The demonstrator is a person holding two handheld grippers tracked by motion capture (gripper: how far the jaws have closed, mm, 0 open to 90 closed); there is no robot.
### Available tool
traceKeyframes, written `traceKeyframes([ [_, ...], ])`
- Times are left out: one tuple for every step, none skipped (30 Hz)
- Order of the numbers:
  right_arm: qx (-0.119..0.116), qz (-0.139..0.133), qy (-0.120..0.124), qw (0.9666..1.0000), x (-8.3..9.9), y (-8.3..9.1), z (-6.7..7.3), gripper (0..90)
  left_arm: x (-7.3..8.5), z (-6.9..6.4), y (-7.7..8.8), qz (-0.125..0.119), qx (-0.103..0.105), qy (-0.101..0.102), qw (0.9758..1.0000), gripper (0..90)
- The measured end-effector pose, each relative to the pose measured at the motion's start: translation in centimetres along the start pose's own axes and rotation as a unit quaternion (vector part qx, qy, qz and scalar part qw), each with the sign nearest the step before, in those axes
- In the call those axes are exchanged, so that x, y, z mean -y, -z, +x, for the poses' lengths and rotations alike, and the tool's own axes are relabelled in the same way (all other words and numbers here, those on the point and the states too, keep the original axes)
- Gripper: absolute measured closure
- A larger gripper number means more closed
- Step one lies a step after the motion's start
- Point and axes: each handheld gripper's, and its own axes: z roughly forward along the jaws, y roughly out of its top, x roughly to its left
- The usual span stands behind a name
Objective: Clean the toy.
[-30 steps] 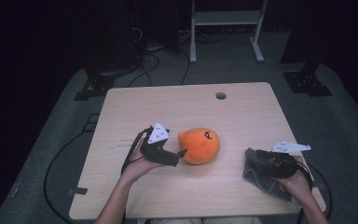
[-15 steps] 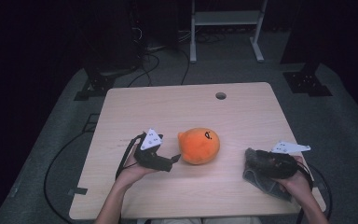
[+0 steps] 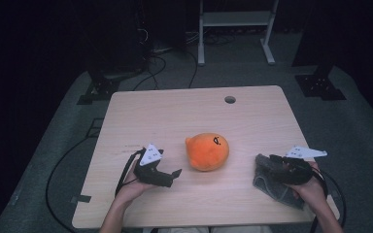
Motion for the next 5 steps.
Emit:
traceKeyframes([
  [-0.002,0.001,0.001,1.0,0.1,-0.1,0.1,35.6,0.3,0.0,0.0,-0.003,0.0,0.003,1.0,3.0],
  [0.0,0.006,0.004,1.0,0.1,-0.1,0.2,35.5,0.5,0.0,0.0,-0.002,0.0,0.005,1.0,3.0],
  [0.001,0.007,0.008,0.9999,0.2,-0.1,0.3,35.6,0.8,0.0,-0.1,-0.006,0.003,0.014,0.9999,3.0],
  [-0.001,0.006,0.009,0.9999,0.2,-0.1,0.4,35.6,1.1,-0.1,-0.2,-0.009,0.005,0.019,0.9998,3.0],
  [-0.002,0.006,0.009,0.9999,0.3,0.0,0.5,35.6,1.6,-0.1,-0.3,-0.006,0.007,0.022,0.9997,3.0],
])
